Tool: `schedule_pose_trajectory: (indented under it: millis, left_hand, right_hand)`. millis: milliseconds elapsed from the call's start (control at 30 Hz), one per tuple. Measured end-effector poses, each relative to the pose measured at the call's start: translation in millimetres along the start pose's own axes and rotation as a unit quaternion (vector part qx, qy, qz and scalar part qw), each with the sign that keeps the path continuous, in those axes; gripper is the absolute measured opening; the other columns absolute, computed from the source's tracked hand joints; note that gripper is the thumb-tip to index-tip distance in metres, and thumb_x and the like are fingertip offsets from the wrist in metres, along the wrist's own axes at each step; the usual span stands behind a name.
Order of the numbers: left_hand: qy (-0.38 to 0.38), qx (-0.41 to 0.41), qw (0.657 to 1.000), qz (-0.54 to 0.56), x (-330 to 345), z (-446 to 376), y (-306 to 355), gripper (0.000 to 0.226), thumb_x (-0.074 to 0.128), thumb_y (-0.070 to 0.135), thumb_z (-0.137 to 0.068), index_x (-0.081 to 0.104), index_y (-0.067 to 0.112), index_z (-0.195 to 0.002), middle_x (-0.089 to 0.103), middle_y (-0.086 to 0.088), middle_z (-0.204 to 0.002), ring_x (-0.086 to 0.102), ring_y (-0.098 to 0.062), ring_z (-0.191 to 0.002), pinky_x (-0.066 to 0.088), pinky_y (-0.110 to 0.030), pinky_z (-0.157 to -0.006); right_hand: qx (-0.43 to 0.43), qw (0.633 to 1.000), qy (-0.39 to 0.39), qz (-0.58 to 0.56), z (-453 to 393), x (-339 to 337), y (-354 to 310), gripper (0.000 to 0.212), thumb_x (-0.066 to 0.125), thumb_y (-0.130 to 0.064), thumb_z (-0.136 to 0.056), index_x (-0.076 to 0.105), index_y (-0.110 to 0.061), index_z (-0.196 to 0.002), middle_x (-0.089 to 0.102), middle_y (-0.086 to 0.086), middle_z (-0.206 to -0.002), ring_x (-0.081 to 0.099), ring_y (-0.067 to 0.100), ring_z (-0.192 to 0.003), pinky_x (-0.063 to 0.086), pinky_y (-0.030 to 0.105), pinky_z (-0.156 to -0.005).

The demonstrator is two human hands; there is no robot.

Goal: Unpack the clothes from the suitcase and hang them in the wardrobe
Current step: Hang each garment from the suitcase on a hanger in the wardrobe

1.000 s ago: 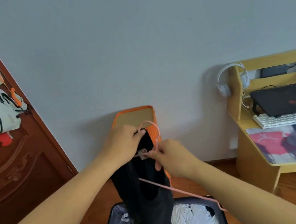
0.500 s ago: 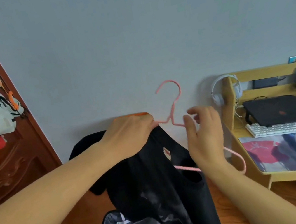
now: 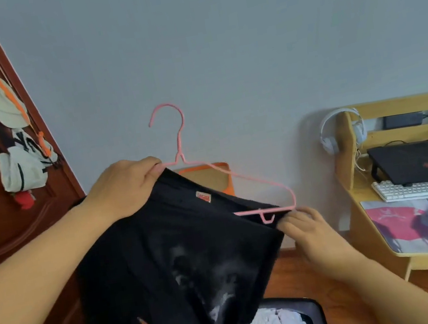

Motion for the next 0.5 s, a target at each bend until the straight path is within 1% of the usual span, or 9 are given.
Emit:
schedule_pose_trajectory:
  millis: [67, 100, 167, 233, 333, 400, 433, 467, 500]
  left_hand:
    - [-0.013, 0.016, 1.000, -0.023, 4.4, 17.5, -16.7, 0.081, 0.006, 0.075, -0.095, 0.064, 0.023, -0.114, 0.071, -0.004, -0.087, 0.066, -0.028, -0.080, 0.049, -0.036, -0.069]
    - [-0.010, 0.011, 0.999, -0.029, 5.8, 23.5, -22.6, 0.081, 0.006, 0.075, -0.095, 0.064, 0.022, -0.115, 0.071, -0.005, -0.086, 0.066, -0.029, -0.079, 0.050, -0.037, -0.068]
    - [0.014, 0.005, 0.999, -0.035, 6.7, 30.6, -34.4, 0.067, 0.018, 0.063, -0.099, 0.066, 0.018, -0.113, 0.071, -0.007, -0.082, 0.067, -0.032, -0.074, 0.052, -0.037, -0.063]
    - [0.029, 0.048, 0.996, -0.073, 5.3, 39.3, -38.4, 0.057, 0.027, 0.052, -0.104, 0.069, 0.015, -0.099, 0.067, -0.004, -0.070, 0.064, -0.032, -0.059, 0.045, -0.032, -0.049]
    - [-0.018, 0.089, 0.988, -0.128, 21.8, 60.8, -39.7, 0.051, 0.029, 0.046, -0.108, 0.066, 0.018, -0.087, 0.063, 0.001, -0.064, 0.059, -0.029, -0.049, 0.043, -0.032, -0.038]
    - [0.027, 0.079, 0.988, -0.131, 24.7, 62.5, -29.5, 0.054, 0.025, 0.049, -0.107, 0.065, 0.019, -0.087, 0.064, 0.002, -0.064, 0.060, -0.028, -0.051, 0.045, -0.033, -0.041]
    - [0.053, 0.056, 0.990, -0.121, 21.3, 57.5, -21.7, 0.056, 0.024, 0.051, -0.106, 0.066, 0.019, -0.088, 0.065, 0.002, -0.066, 0.061, -0.027, -0.054, 0.047, -0.033, -0.044]
    - [0.070, 0.025, 0.992, -0.097, 17.0, 51.9, -15.0, 0.057, 0.024, 0.053, -0.106, 0.068, 0.018, -0.092, 0.067, 0.002, -0.070, 0.063, -0.025, -0.058, 0.049, -0.035, -0.049]
    - [0.087, -0.008, 0.994, -0.059, 11.9, 47.4, -8.7, 0.056, 0.027, 0.054, -0.106, 0.069, 0.018, -0.097, 0.069, 0.000, -0.075, 0.064, -0.025, -0.064, 0.050, -0.035, -0.055]
  right_hand:
    - [-0.045, 0.998, -0.015, 0.035, -7.4, -17.7, 18.1, 0.055, 0.037, -0.008, -0.076, 0.064, -0.019, -0.122, 0.066, -0.003, -0.122, 0.057, 0.020, -0.117, 0.043, 0.031, -0.098]
    - [-0.066, 0.997, -0.019, 0.043, -13.1, -24.0, 21.6, 0.057, 0.036, -0.005, -0.076, 0.064, -0.018, -0.124, 0.066, -0.002, -0.122, 0.057, 0.021, -0.118, 0.050, 0.034, -0.092]
    - [-0.104, 0.994, -0.009, 0.042, -23.1, -34.3, 19.7, 0.054, 0.037, 0.002, -0.077, 0.065, -0.015, -0.120, 0.066, -0.001, -0.117, 0.059, 0.024, -0.115, 0.057, 0.039, -0.080]
    - [-0.145, 0.988, 0.017, 0.041, -30.8, -50.1, 14.5, 0.046, 0.039, 0.005, -0.082, 0.068, -0.011, -0.114, 0.067, 0.001, -0.109, 0.062, 0.025, -0.107, 0.057, 0.039, -0.075]
    - [-0.190, 0.978, 0.074, 0.037, -43.1, -81.7, -2.9, 0.038, 0.048, 0.013, -0.079, 0.069, -0.008, -0.104, 0.066, 0.003, -0.094, 0.062, 0.028, -0.090, 0.053, 0.039, -0.071]
    - [-0.190, 0.974, 0.122, -0.013, -54.5, -94.0, -22.9, 0.041, 0.052, 0.021, -0.074, 0.067, -0.005, -0.102, 0.064, 0.004, -0.098, 0.059, 0.029, -0.093, 0.051, 0.036, -0.078]
    - [-0.164, 0.974, 0.147, -0.052, -61.4, -98.5, -29.7, 0.038, 0.055, 0.018, -0.079, 0.067, -0.005, -0.106, 0.063, 0.005, -0.109, 0.058, 0.027, -0.104, 0.048, 0.033, -0.089]
    - [-0.121, 0.975, 0.162, -0.091, -67.9, -100.5, -31.8, 0.034, 0.058, 0.009, -0.086, 0.065, -0.006, -0.116, 0.058, 0.005, -0.123, 0.052, 0.023, -0.116, 0.041, 0.028, -0.101]
    - [-0.061, 0.979, 0.151, -0.124, -75.2, -98.8, -29.0, 0.036, 0.060, -0.005, -0.092, 0.060, -0.010, -0.127, 0.051, 0.001, -0.134, 0.045, 0.018, -0.125, 0.033, 0.023, -0.109]
Point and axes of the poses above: each hand's wrist, its own z-axis away from the middle knuckle, its own x-axis out of the palm, y = z × x, the point moved 5 cm from there along -z, towards the middle knuckle
